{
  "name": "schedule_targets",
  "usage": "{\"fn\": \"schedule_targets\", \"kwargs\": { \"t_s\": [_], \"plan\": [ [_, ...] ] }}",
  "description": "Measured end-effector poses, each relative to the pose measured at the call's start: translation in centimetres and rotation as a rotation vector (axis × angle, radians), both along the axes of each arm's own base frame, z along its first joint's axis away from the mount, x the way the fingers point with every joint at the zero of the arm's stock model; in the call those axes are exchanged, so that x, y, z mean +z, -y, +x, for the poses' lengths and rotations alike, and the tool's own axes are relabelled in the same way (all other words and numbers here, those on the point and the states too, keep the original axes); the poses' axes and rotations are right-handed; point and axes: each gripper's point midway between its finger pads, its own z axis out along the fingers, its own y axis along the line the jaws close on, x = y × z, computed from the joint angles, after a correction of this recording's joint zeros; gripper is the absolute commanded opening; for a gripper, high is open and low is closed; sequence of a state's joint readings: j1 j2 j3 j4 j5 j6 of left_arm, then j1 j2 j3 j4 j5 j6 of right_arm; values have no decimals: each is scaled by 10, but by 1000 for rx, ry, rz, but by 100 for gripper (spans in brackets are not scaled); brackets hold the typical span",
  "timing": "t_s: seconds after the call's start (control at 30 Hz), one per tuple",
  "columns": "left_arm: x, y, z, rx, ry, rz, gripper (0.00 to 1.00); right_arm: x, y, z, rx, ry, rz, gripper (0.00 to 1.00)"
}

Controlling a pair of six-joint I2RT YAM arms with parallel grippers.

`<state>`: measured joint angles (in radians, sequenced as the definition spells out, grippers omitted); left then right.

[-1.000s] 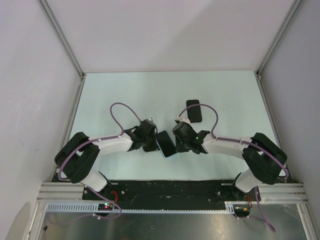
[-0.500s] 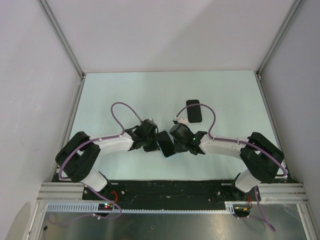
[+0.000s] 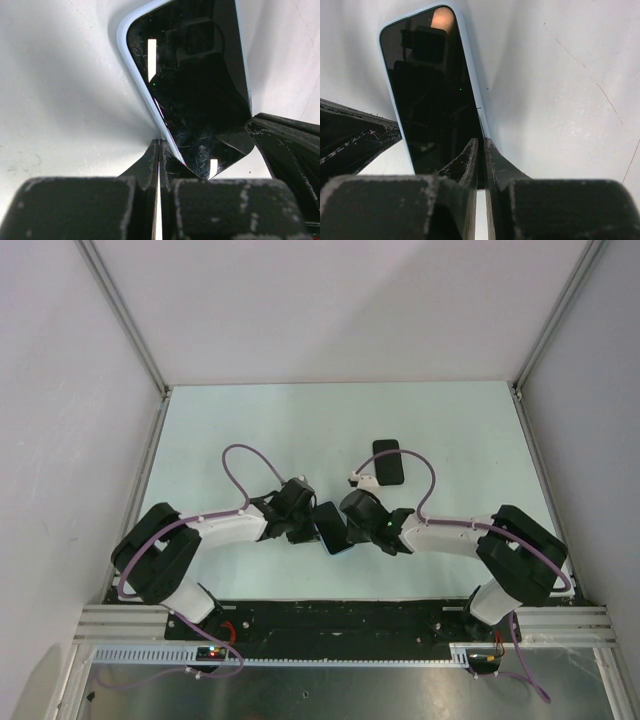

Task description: Put the phone into the phone case

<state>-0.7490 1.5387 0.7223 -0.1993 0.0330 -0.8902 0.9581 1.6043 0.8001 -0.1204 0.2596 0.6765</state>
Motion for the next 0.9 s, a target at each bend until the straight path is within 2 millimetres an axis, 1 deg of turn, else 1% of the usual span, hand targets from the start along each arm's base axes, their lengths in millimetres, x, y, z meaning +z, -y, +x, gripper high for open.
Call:
{"fn": "schedule_targets", "kwargs": {
  "t_s": [0.13, 0.23, 0.3, 0.43, 0.57, 0.7, 0.9],
  "plan": [
    [0, 0, 0, -1, 0, 0, 0, 5, -1, -1, -14, 24, 39, 28],
    [0, 0, 0, -1, 0, 0, 0, 7, -1, -4, -16, 23, 59, 31],
    [0, 0, 0, -1, 0, 0, 0, 5, 3, -12, -9, -2, 55, 32],
    [0, 0, 0, -1, 0, 0, 0, 6, 8, -24, 8, -44, 61, 31],
    [0, 0, 0, -1, 0, 0, 0, 6, 8, -34, 29, -84, 71, 27],
    [0, 0, 0, -1, 0, 0, 0, 5, 9, -34, 27, -99, 77, 23],
    [0, 0, 0, -1, -2, 2, 0, 4, 10, -32, 16, -120, 87, 20]
  ]
}}
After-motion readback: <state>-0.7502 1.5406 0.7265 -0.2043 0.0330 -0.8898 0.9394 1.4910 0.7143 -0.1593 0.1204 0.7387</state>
